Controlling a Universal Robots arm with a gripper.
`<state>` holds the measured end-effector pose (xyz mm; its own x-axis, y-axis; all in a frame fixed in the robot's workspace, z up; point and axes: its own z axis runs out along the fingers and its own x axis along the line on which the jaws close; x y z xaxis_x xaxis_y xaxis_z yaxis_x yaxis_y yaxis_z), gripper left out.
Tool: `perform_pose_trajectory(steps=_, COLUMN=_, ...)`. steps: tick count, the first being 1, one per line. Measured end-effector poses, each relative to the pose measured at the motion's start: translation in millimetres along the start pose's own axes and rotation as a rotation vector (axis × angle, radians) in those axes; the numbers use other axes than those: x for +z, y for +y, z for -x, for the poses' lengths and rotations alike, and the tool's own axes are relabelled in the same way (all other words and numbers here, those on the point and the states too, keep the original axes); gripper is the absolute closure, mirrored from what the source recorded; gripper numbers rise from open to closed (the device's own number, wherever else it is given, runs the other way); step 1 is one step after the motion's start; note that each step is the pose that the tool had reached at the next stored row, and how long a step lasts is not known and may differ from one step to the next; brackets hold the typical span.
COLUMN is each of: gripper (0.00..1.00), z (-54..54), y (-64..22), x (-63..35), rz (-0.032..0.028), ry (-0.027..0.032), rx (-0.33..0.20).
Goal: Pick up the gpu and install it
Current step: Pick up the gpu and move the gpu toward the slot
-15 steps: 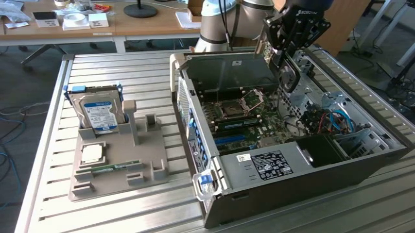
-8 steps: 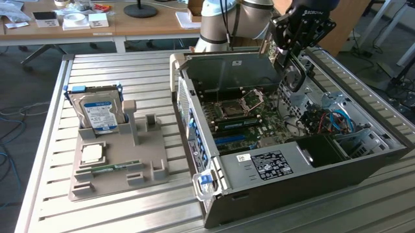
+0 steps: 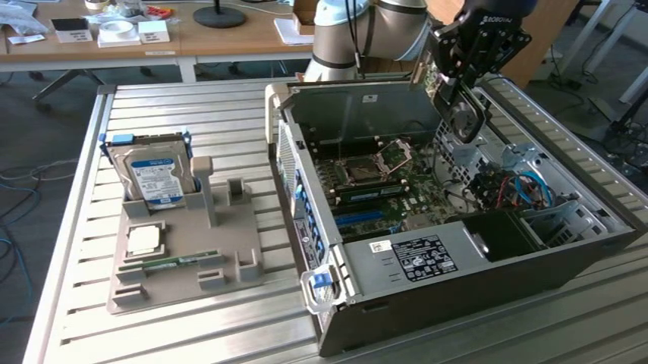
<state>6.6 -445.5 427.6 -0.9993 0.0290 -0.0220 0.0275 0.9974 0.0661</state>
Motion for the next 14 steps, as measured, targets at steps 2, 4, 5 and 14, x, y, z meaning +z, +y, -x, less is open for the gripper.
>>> perform_pose_trajectory(steps=2, gripper=0.73, z=0.0, y=0.0, x=0.0, rz=0.0000, ry=0.0000, rx=0.000)
perform_pose_trajectory(steps=4, gripper=0.73, z=0.0, y=0.0, x=0.0, rz=0.0000, ry=0.0000, rx=0.000)
perform_pose_trajectory(steps=5, gripper=0.73, z=0.0, y=0.0, x=0.0, rz=0.0000, ry=-0.0001, rx=0.000)
perform_pose_trajectory(steps=14, gripper=0.73, z=8.0, y=0.2, x=0.2, rz=0.0001, ry=-0.0001, rx=0.000)
